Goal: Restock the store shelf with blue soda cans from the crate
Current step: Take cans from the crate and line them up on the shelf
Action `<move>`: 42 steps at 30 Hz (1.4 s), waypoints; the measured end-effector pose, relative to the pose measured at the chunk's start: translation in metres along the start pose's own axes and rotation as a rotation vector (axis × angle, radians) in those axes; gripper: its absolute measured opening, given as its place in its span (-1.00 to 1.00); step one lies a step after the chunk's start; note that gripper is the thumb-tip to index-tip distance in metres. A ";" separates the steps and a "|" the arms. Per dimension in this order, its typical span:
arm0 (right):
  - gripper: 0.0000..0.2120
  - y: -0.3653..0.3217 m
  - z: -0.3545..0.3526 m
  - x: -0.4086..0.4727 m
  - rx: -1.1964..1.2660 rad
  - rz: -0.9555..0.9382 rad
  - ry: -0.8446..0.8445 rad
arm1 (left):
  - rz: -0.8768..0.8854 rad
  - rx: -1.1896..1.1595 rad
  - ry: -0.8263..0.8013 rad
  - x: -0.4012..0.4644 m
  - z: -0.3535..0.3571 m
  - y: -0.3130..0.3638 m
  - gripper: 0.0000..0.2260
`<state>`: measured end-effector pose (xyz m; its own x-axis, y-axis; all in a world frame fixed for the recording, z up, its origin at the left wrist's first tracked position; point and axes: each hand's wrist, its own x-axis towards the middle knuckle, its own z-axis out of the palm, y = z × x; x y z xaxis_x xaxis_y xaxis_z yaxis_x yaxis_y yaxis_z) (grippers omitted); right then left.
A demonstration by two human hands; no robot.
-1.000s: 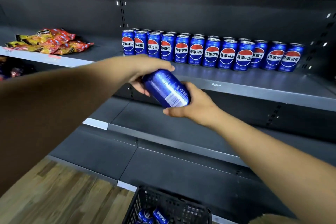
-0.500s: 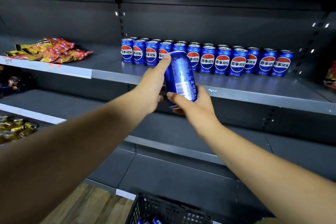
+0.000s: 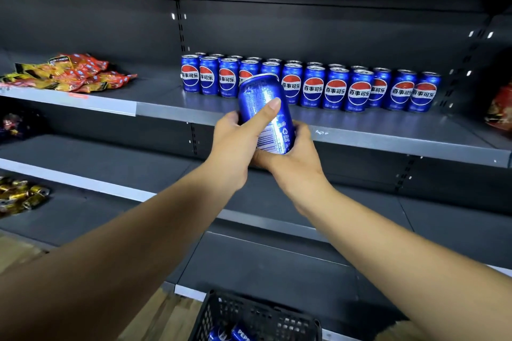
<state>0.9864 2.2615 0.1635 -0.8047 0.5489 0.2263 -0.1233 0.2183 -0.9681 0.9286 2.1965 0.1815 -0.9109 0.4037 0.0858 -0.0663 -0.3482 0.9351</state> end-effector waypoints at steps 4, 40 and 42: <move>-0.48 -0.002 -0.005 -0.006 0.049 0.067 -0.139 | -0.011 0.055 -0.009 -0.003 -0.010 0.003 -0.66; -0.74 -0.031 -0.011 -0.007 -0.135 0.304 -0.560 | -0.021 0.176 -0.185 -0.001 -0.040 0.011 -0.54; -0.64 -0.028 -0.015 -0.007 -0.040 0.361 -0.650 | -0.046 0.120 -0.284 -0.003 -0.041 0.012 -0.68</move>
<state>1.0044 2.2634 0.1908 -0.9739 0.0070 -0.2268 0.2253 0.1502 -0.9627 0.9141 2.1563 0.1783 -0.7566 0.6429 0.1191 -0.0412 -0.2286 0.9726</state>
